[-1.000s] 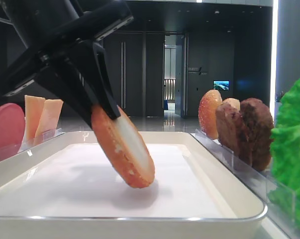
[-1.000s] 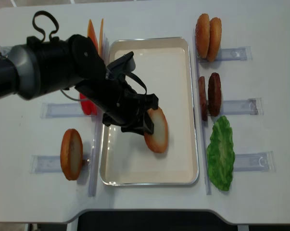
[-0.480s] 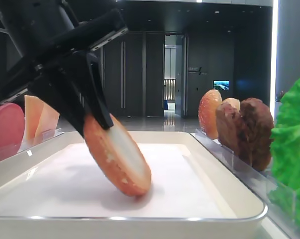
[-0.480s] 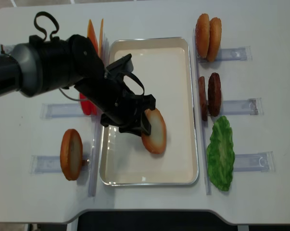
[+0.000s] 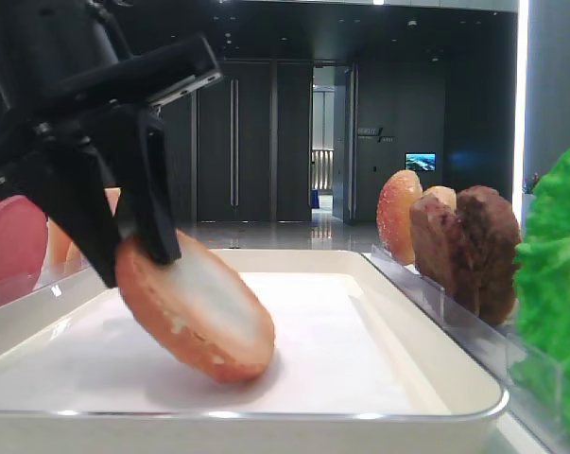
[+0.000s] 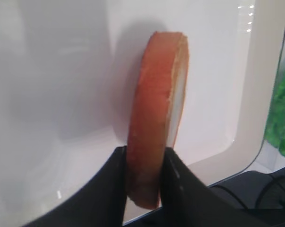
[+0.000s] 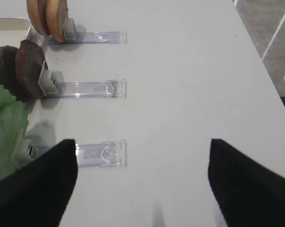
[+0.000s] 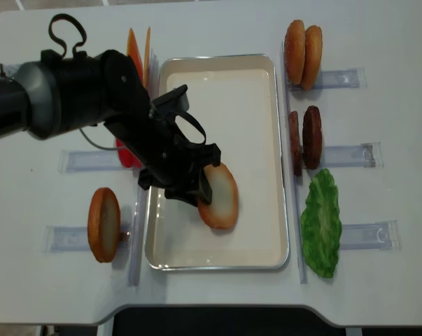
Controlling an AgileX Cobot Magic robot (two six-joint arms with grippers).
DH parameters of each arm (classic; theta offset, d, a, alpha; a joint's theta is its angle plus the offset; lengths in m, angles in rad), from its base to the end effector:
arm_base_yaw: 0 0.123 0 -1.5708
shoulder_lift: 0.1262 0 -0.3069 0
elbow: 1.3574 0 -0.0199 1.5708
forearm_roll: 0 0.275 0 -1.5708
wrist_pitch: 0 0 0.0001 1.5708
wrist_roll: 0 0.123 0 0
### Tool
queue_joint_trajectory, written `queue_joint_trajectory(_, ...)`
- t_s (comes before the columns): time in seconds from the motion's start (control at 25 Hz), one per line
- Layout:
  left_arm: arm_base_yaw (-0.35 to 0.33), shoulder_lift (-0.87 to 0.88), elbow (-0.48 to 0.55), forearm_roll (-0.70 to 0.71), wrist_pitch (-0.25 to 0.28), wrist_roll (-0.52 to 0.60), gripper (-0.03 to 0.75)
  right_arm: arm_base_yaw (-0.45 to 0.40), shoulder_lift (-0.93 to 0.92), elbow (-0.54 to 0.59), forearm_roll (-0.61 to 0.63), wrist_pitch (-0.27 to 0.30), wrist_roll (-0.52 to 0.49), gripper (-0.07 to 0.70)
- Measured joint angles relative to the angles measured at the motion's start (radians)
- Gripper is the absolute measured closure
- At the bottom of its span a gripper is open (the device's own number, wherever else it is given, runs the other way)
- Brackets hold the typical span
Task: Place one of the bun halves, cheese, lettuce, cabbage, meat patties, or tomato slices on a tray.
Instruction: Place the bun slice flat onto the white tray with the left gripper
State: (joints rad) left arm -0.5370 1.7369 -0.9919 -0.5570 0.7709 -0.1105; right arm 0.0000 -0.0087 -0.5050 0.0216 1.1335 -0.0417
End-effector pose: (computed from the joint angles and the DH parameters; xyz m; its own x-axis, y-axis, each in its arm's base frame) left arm 0.2719 -0.2147 0.1530 -0.9988 0.0471 -0.0093 0.0467 0.9054 -0.4219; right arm 0.0167 0.0024 0.2684 -0.5069 -0.0325 -0.8614 -0.0334 0.9993 -0.0181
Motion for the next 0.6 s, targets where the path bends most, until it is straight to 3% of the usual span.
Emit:
queue_joint_trajectory(0.28,0.009,-0.021,0.000,0.082,0.024,-0.053,0.302,0.000,0.000,0.000,0.000,0.000,0.000,0.090)
queue_joint_trajectory(0.6,0.015,-0.068,0.000,0.150,0.056,-0.097,0.257,0.000,0.000,0.000,0.000,0.000,0.000,0.090)
